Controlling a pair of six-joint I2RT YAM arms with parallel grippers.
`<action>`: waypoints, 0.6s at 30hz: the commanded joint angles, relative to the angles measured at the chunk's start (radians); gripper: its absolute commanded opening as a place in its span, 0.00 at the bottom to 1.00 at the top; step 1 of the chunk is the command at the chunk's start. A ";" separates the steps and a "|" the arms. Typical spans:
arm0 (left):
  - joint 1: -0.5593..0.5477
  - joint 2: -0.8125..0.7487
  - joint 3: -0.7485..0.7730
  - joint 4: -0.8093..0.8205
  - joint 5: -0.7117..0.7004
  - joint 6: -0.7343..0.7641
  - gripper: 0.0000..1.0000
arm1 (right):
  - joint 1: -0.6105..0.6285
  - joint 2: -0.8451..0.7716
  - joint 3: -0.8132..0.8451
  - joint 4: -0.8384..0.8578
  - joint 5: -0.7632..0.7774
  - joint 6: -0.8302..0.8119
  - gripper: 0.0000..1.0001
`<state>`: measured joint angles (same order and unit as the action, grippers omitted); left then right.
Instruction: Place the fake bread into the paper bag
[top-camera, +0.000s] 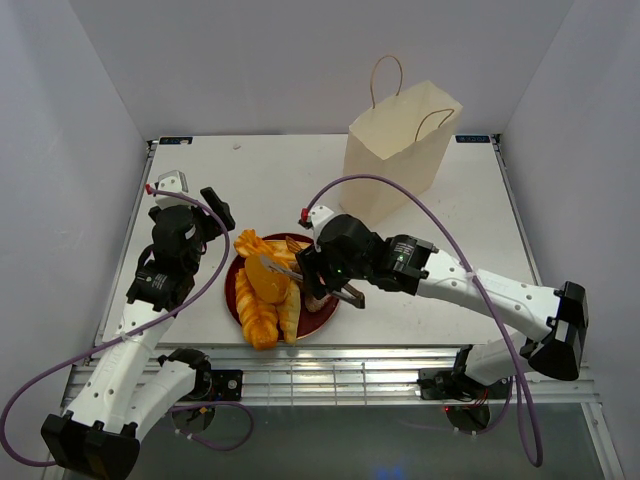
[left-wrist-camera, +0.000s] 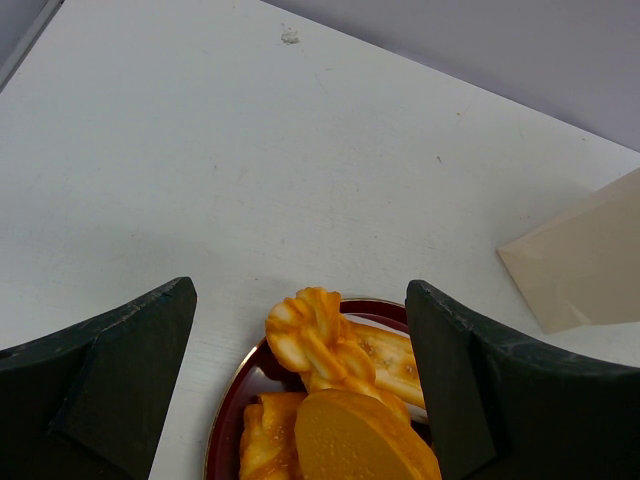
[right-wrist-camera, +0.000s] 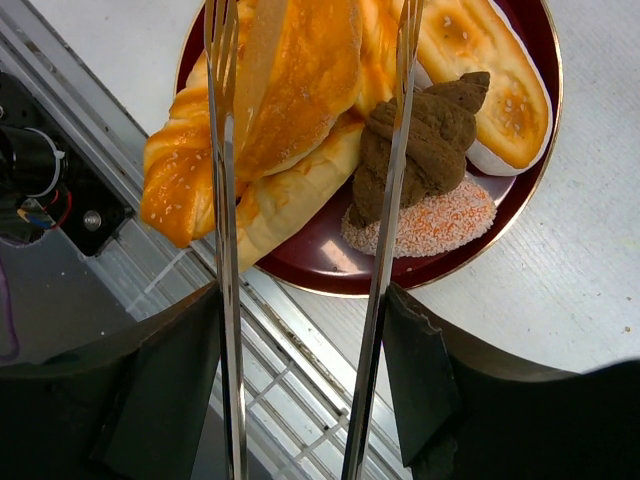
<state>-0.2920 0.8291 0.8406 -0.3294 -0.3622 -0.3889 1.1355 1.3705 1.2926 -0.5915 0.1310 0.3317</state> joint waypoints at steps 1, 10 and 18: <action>-0.006 -0.016 -0.008 0.007 0.003 0.007 0.96 | 0.012 0.018 0.059 0.039 0.016 -0.013 0.67; -0.006 -0.013 -0.009 0.009 0.012 0.007 0.96 | 0.017 0.070 0.059 0.047 0.035 -0.006 0.67; -0.004 -0.015 -0.009 0.009 0.019 0.007 0.96 | 0.017 0.087 0.031 0.073 0.010 0.012 0.67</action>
<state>-0.2920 0.8288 0.8406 -0.3294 -0.3550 -0.3889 1.1458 1.4666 1.3018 -0.5758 0.1532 0.3340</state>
